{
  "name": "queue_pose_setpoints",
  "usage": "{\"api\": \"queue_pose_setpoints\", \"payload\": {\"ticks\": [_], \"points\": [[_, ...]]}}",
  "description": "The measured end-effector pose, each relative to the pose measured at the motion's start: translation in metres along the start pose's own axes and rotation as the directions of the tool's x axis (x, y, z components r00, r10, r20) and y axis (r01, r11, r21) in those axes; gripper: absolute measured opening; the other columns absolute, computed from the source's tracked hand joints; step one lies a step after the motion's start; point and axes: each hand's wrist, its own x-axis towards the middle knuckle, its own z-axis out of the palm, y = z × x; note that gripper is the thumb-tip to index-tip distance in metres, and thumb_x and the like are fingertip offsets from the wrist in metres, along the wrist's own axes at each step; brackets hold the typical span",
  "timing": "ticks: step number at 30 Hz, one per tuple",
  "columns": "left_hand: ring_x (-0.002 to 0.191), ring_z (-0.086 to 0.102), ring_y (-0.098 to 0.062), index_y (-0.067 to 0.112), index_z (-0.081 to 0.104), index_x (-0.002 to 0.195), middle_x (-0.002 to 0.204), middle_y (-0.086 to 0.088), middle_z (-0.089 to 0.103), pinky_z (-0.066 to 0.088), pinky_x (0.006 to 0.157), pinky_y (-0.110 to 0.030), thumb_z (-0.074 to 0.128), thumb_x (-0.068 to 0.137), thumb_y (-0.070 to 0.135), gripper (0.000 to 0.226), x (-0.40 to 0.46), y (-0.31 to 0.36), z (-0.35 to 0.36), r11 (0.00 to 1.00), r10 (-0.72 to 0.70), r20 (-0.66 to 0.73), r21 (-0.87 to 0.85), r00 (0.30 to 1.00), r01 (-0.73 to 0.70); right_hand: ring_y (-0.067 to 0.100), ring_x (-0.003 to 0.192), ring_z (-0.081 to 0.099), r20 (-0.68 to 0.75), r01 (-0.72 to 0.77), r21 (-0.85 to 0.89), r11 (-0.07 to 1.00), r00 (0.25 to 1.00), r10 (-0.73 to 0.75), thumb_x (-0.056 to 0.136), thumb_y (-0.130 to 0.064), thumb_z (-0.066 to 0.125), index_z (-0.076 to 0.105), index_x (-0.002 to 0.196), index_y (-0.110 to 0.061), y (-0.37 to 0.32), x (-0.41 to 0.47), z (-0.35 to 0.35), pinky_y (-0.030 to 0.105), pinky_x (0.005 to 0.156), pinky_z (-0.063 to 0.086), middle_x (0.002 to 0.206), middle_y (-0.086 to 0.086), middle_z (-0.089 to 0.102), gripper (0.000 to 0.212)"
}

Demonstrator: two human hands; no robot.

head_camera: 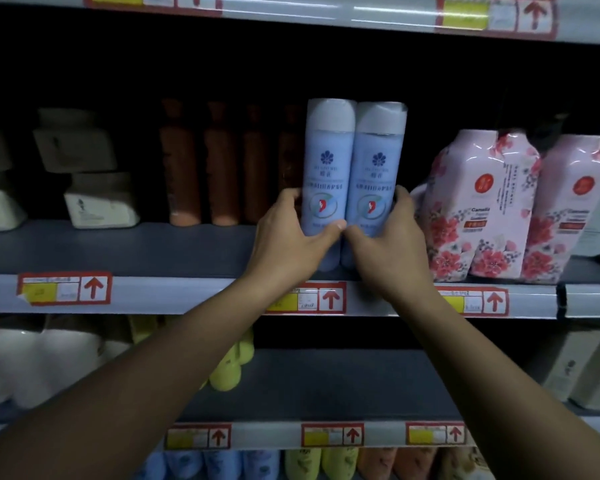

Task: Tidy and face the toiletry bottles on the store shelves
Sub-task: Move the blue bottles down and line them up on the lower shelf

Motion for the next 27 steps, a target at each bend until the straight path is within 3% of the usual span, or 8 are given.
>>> {"api": "queue_pose_setpoints", "payload": {"ticks": [3, 11, 14, 18, 21, 24, 25, 27], "points": [[0.101, 0.071, -0.008, 0.026, 0.062, 0.121, 0.114, 0.008, 0.075, 0.061, 0.091, -0.037, 0.089, 0.073, 0.042, 0.058, 0.001, 0.001, -0.001, 1.0, 0.001, -0.02, -0.014, 1.0, -0.001, 0.012, 0.108, 0.067, -0.033, 0.003, -0.028, 1.0, 0.999, -0.004, 0.085, -0.03, 0.077, 0.05, 0.135, -0.025, -0.001, -0.003, -0.001, 0.029, 0.087, 0.053, 0.126, -0.006, 0.067, 0.057], [0.095, 0.071, 0.001, 0.026, 0.062, 0.12, 0.113, 0.009, 0.075, 0.062, 0.084, -0.031, 0.09, 0.072, 0.033, 0.056, -0.013, 0.009, -0.008, 0.996, 0.043, -0.078, -0.073, 0.996, -0.048, 0.02, 0.106, 0.069, -0.168, 0.004, -0.036, 0.999, 0.986, -0.01, 0.081, -0.024, 0.082, 0.047, 0.13, -0.022, -0.008, -0.017, -0.006, 0.033, 0.087, 0.055, 0.111, -0.008, 0.063, 0.061], [0.104, 0.069, -0.003, 0.027, 0.06, 0.123, 0.117, 0.01, 0.072, 0.061, 0.087, -0.032, 0.091, 0.071, 0.037, 0.061, -0.025, 0.013, -0.016, 0.988, 0.129, -0.087, -0.075, 0.988, -0.136, 0.014, 0.108, 0.066, -0.181, 0.111, -0.027, 0.993, 0.977, -0.114, 0.08, -0.023, 0.085, 0.046, 0.136, -0.022, -0.007, -0.032, -0.009, 0.029, 0.088, 0.054, 0.117, -0.008, 0.064, 0.069], [0.105, 0.068, 0.005, 0.03, 0.058, 0.127, 0.118, 0.01, 0.071, 0.055, 0.081, -0.013, 0.093, 0.073, 0.023, 0.065, -0.046, 0.015, -0.028, 0.968, 0.201, -0.075, -0.138, 0.977, -0.21, 0.01, 0.11, 0.061, -0.168, 0.311, -0.048, 0.949, 0.934, -0.315, 0.081, -0.015, 0.086, 0.05, 0.136, -0.012, -0.001, -0.049, -0.014, 0.014, 0.09, 0.048, 0.122, -0.008, 0.061, 0.066], [0.109, 0.069, 0.0, 0.041, 0.059, 0.121, 0.118, 0.01, 0.07, 0.059, 0.088, -0.025, 0.092, 0.073, 0.019, 0.062, -0.059, 0.015, -0.039, 0.943, 0.206, -0.057, -0.255, 0.977, -0.214, 0.006, 0.109, 0.053, -0.189, 0.436, -0.156, 0.886, 0.867, -0.46, 0.078, -0.009, 0.088, 0.059, 0.127, 0.004, 0.004, -0.058, -0.022, -0.001, 0.093, 0.033, 0.118, 0.009, 0.062, 0.058], [0.096, 0.062, 0.014, 0.037, 0.063, 0.111, 0.098, 0.029, 0.063, 0.043, 0.085, 0.001, 0.082, 0.077, 0.0, 0.053, -0.076, 0.02, -0.05, 0.953, 0.272, -0.104, -0.109, 0.957, -0.282, 0.008, 0.124, 0.05, -0.117, 0.547, -0.178, 0.818, 0.814, -0.569, 0.088, -0.023, 0.082, 0.061, 0.135, 0.002, 0.005, -0.075, -0.032, 0.009, 0.108, 0.033, 0.131, 0.008, 0.062, 0.057], [0.097, 0.062, 0.008, 0.03, 0.067, 0.111, 0.093, 0.035, 0.061, 0.039, 0.083, 0.006, 0.08, 0.079, 0.004, 0.044, -0.083, 0.021, -0.053, 0.947, 0.3, -0.146, -0.071, 0.943, -0.312, 0.011, 0.127, 0.053, -0.098, 0.56, -0.167, 0.811, 0.809, -0.579, 0.091, -0.035, 0.077, 0.061, 0.136, 0.0, 0.005, -0.081, -0.035, 0.011, 0.111, 0.033, 0.133, 0.007, 0.062, 0.059], [0.096, 0.063, 0.01, 0.044, 0.068, 0.113, 0.095, 0.045, 0.063, 0.039, 0.083, 0.006, 0.074, 0.077, 0.027, 0.04, -0.1, 0.022, -0.063, 0.917, 0.346, -0.19, -0.14, 0.919, -0.374, 0.018, 0.128, 0.058, -0.065, 0.559, -0.112, 0.822, 0.821, -0.567, 0.09, -0.048, 0.073, 0.062, 0.137, -0.005, 0.008, -0.095, -0.039, 0.014, 0.111, 0.036, 0.135, 0.008, 0.064, 0.064]]}}
